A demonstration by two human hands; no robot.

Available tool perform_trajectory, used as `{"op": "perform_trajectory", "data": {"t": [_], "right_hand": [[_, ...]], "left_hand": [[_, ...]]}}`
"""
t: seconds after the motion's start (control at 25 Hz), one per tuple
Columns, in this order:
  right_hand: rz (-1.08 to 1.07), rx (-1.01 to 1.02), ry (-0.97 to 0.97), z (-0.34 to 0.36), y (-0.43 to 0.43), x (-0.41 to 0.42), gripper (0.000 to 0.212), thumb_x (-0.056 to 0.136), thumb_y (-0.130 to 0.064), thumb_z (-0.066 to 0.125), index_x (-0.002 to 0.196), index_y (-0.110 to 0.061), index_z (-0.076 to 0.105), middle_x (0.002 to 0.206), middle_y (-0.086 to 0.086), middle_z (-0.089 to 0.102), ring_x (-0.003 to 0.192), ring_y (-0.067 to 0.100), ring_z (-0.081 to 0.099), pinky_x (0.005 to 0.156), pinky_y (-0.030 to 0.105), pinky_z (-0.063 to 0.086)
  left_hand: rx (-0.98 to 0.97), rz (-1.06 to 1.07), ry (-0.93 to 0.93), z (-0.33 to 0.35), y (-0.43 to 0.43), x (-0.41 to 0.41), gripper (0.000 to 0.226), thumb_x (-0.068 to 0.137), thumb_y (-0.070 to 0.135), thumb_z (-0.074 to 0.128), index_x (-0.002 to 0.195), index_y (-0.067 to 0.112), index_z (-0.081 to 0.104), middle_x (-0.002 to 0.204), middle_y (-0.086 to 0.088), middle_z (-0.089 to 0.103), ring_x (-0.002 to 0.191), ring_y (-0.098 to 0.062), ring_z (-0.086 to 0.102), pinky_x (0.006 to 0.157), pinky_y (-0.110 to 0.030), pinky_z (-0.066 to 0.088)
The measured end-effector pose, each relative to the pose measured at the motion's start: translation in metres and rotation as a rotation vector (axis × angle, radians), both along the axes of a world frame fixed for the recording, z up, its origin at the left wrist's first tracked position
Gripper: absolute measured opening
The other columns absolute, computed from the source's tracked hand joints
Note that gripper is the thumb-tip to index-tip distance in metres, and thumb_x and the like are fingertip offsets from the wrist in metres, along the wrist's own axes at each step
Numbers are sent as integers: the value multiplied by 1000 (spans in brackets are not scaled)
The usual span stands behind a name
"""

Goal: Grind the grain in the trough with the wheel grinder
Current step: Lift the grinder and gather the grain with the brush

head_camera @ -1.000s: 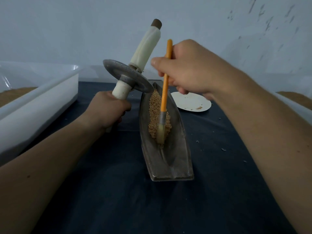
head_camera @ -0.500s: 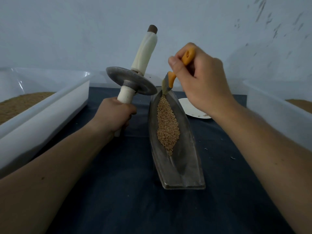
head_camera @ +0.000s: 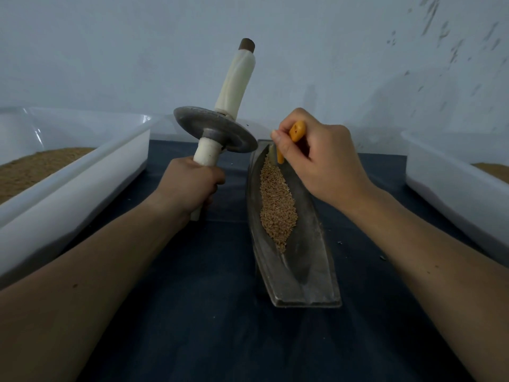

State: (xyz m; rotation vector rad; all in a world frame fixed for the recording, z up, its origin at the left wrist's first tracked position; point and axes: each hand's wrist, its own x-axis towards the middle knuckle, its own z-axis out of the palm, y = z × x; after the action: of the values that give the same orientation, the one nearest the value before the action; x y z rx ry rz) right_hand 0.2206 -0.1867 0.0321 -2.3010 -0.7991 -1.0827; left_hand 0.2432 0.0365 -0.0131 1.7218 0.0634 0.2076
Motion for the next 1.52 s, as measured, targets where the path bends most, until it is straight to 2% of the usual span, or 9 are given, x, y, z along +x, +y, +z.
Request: {"op": "perform_trajectory", "data": {"t": [0.2,0.32,0.48,0.68,0.8,1.0,1.16,1.4,1.52], "right_hand": [[20,132,-70,8,1,-1,29,106,-27,52,80,-14,52,51,-13,43,51,4,55,52,8,32],[10,129,-103,10,2,0,27,107,-30,51,87,-12,55,57,-7,52,51,12,52,52,15,35],[-16,24,2,2,1,3,25,107,-32,52,95,-11,59,60,-3,54,52,11,53,53,19,36],[-15,141,-56,5,0,3,29,107,-28,51,85,-9,55,51,-15,43,52,2,56,51,8,33],[-25,139,-81,7,1,3,27,107,-31,50,91,-10,57,56,-10,47,52,10,52,53,12,32],[-36,44,92,0,1,4,29,108,-33,49,92,-10,56,58,-3,52,53,12,54,51,15,34],[-31,148,-24,8,4,2,30,108,-29,48,88,-8,55,56,-8,50,53,6,56,50,11,34],[4,69,68,6,7,-3,31,108,-28,50,85,-8,55,52,-9,48,50,7,55,50,11,34],[5,111,-23,13,9,-5,31,108,-26,49,84,-8,55,53,-9,48,53,5,58,50,11,37]], "left_hand": [[23,-17,0,-1,0,1,13,75,8,69,79,10,56,47,1,51,42,-13,47,43,-27,41],[35,-19,-1,-1,0,1,14,74,8,69,79,10,56,47,2,52,42,-12,48,43,-27,41],[42,-24,-3,0,-1,0,14,75,8,69,80,11,56,48,2,52,42,-13,47,44,-28,41],[56,-23,-6,1,-2,-1,13,75,7,69,81,9,57,47,3,52,41,-11,48,42,-27,42],[60,-23,-8,1,-2,-1,13,75,7,69,81,10,57,46,3,52,41,-11,48,42,-26,42],[62,-25,-9,0,0,0,14,75,8,69,80,10,56,46,3,52,42,-12,48,45,-29,43],[69,-24,-12,0,0,-1,14,75,8,69,81,11,57,47,2,52,42,-12,49,44,-28,43],[72,-25,-4,1,-1,-2,14,77,8,70,85,9,58,53,-1,53,43,-12,50,45,-28,44],[73,-20,0,1,-2,-2,14,77,9,70,86,9,59,51,1,53,42,-11,49,44,-27,44]]}}
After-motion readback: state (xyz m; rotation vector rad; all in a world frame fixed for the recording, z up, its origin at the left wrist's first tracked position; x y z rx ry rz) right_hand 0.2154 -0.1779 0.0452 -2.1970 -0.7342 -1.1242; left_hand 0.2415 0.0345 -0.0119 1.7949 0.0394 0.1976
